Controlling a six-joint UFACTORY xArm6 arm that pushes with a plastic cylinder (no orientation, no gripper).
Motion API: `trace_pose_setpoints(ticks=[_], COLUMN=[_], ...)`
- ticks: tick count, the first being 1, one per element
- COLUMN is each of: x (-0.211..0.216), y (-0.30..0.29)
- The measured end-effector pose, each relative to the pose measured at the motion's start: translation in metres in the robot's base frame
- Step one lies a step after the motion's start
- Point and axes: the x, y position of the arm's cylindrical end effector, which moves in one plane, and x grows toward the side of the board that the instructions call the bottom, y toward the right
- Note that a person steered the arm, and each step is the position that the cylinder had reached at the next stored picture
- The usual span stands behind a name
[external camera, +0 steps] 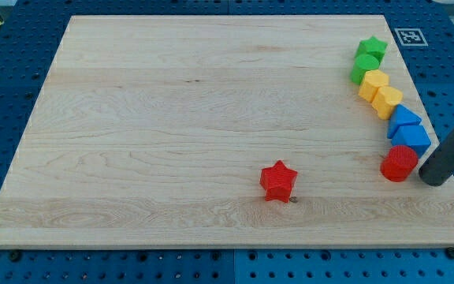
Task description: Slide the red circle to the top right of the red star
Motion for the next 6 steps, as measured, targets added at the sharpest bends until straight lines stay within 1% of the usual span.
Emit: trace_pose_setpoints(ticks=[2,3,4,5,6], x=[-0.002,-0.001,0.003,-0.021,-0.022], y=[-0.071,-0.074,-0.043,-0.049,-0.059])
